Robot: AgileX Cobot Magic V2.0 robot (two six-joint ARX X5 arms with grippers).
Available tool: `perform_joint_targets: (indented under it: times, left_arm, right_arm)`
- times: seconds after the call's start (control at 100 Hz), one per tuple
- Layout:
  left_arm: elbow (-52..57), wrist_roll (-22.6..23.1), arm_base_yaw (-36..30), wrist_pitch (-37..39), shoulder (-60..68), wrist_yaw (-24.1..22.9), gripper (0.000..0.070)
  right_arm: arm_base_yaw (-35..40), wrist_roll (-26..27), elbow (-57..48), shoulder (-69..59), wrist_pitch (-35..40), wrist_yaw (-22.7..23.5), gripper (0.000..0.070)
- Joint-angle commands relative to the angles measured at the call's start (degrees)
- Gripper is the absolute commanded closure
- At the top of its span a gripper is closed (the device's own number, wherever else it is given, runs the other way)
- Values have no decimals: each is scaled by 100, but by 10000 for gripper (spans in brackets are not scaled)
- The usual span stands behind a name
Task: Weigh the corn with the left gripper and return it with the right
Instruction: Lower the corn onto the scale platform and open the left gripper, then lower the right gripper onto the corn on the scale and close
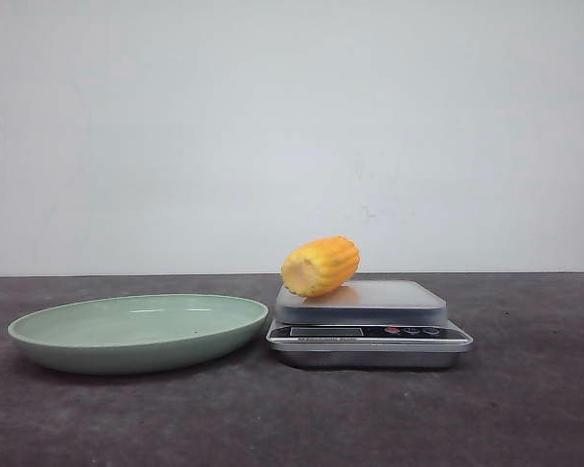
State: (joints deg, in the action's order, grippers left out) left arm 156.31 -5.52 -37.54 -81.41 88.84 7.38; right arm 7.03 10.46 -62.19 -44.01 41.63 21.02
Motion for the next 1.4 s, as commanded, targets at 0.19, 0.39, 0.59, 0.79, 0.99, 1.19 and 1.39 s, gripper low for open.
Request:
perform_joint_targets:
  times: [0.19, 0.39, 0.59, 0.79, 0.99, 1.19, 1.39]
  left_arm:
    - [136, -9, -42, -302, -975, -1335, 699]
    - [-125, -17, -39, -302, -1731, -1969, 699]
    - [-968, -125, -39, -302, -2450, -2006, 700]
    - [-2188, -245, -31, -302, -3193, -2006, 700]
    - [-3025, -632, -31, -302, -3797, -1998, 700]
    - [-3348, -988, -31, -302, -4089, -1849, 700]
    - [-3359, -1097, -31, -302, -4142, -1567, 700]
  right_arm:
    - [144, 275, -81, -435, -317, 407, 83]
    - [608, 710, -83, -1147, -918, 717, 103]
    - [1497, 1123, -153, -2046, -1897, 369, 149]
    - [2072, 1508, -260, -3296, -2304, -214, 149]
    - [2227, 2028, -756, -4494, -1971, -227, 150]
    - [2264, 2048, -1508, -5484, -1388, -476, 150]
    - [2282, 2065, -1799, -5928, -1279, -739, 183]
